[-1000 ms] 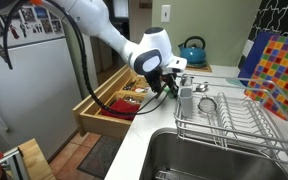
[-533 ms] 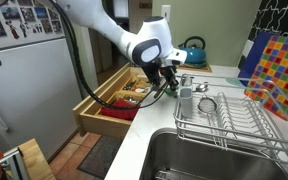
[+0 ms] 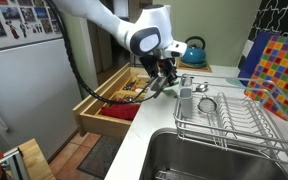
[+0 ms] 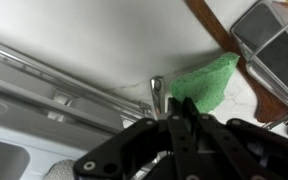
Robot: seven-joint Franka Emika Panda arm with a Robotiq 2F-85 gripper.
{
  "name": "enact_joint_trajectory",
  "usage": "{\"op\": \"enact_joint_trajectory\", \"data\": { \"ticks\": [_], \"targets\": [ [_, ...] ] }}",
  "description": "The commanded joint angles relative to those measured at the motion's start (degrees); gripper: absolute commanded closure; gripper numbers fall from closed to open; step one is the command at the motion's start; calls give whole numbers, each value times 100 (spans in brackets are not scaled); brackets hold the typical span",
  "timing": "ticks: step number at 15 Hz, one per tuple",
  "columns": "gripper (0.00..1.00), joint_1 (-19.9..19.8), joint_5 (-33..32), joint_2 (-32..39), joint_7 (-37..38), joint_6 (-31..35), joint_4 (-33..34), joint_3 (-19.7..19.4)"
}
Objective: Put the green thing onto the dish rack
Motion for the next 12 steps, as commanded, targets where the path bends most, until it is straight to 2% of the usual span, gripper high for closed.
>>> {"op": "enact_joint_trajectory", "data": {
  "ticks": [1, 7, 12],
  "targets": [
    [95, 84, -261, -472, -6, -646, -49, -108],
    [95, 106, -2038, -1261, 47, -1506, -81, -151],
    [95, 31, -3378, -1686, -322, -1490, -247, -60]
  ]
}}
